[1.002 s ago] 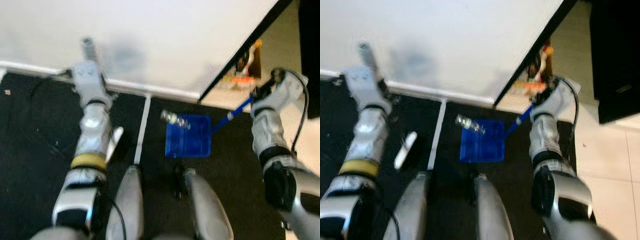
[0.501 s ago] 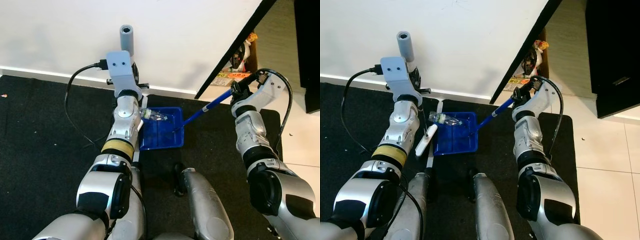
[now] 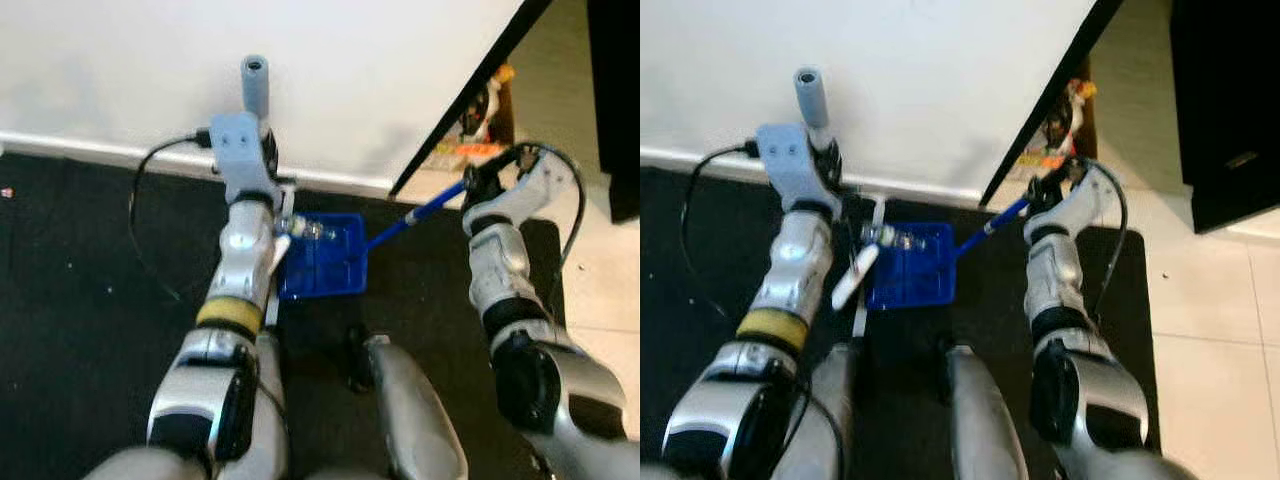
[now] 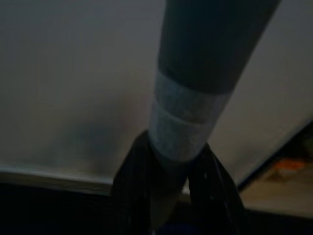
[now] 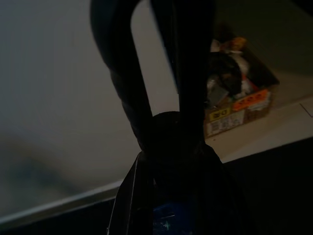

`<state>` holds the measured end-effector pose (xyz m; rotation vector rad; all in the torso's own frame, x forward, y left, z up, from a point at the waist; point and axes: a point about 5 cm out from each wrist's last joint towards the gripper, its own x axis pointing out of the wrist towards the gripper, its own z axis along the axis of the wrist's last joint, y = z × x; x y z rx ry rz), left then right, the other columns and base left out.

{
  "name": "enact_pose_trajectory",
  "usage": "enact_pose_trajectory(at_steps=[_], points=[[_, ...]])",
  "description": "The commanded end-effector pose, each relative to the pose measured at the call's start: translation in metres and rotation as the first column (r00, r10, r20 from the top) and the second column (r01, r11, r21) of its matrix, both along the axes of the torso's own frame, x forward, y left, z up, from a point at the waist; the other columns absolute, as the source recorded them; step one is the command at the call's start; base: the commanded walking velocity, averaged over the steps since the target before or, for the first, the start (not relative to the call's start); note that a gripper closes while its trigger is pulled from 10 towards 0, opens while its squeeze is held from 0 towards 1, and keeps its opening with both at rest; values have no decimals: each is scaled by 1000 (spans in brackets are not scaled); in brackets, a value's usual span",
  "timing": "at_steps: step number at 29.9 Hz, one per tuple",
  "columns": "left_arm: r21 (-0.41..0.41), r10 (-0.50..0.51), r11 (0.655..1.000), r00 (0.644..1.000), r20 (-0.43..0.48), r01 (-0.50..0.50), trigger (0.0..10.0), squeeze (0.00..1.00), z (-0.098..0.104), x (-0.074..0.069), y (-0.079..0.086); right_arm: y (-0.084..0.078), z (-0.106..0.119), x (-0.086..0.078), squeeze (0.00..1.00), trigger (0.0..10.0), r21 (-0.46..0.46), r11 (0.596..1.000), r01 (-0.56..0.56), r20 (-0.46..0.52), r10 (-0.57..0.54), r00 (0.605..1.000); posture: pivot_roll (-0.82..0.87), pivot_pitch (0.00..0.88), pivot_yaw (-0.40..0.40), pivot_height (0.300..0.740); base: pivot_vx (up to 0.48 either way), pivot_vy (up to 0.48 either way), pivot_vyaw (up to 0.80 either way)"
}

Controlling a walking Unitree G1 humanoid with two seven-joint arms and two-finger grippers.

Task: Sweep floor

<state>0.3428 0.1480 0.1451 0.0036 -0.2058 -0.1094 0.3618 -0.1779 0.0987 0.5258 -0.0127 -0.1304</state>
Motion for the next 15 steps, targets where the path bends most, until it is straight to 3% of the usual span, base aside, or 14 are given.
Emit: enact_pose_trajectory(at_steps=[1,2,3,6,7,9,11,12,13,15], points=[[-2,-69,998,997,15,69,10000,0,4,-10,4,18,-30,-13,0,10000,137,990,-33,-102,48,994,115,321,-24,740,0,0,0],[28,-86,996,996,-5,86,10000,0,0,-31,30,13,-32,-14,0,10000,150,989,-13,-103,29,994,125,311,-20,740,0,0,0],[28,-86,996,996,-5,86,10000,0,0,-31,30,13,-32,-14,0,10000,150,989,-13,-103,29,994,125,311,-20,740,0,0,0],[96,-86,991,994,-70,93,10000,0,-14,-62,69,8,-34,-16,0,10000,158,988,2,-107,15,994,143,294,-19,740,0,0,0],[96,-86,991,994,-70,93,10000,0,-14,-62,69,8,-34,-16,0,10000,158,988,2,-107,15,994,143,294,-19,740,0,0,0],[173,-78,980,988,-137,101,10000,0,-29,-79,89,6,-36,-17,0,10000,155,988,7,-112,10,994,149,276,-20,740,0,0,0],[197,-75,974,984,-164,107,10000,0,-34,-85,96,5,-36,-17,0,10000,155,988,9,-114,8,993,149,272,-20,740,0,0,0],[247,-45,964,976,-213,98,10000,0,-42,-93,106,4,-36,-17,0,10000,154,988,12,-115,6,993,148,261,-20,740,0,0,0],[247,-45,964,976,-213,98,10000,0,-42,-93,106,4,-36,-17,0,10000,154,988,12,-115,6,993,148,261,-20,740,0,0,0],[349,138,936,953,-268,-37,10000,0,-53,-104,139,2,-33,-16,0,10000,156,988,14,-106,2,994,146,247,-24,740,0,0,0]])
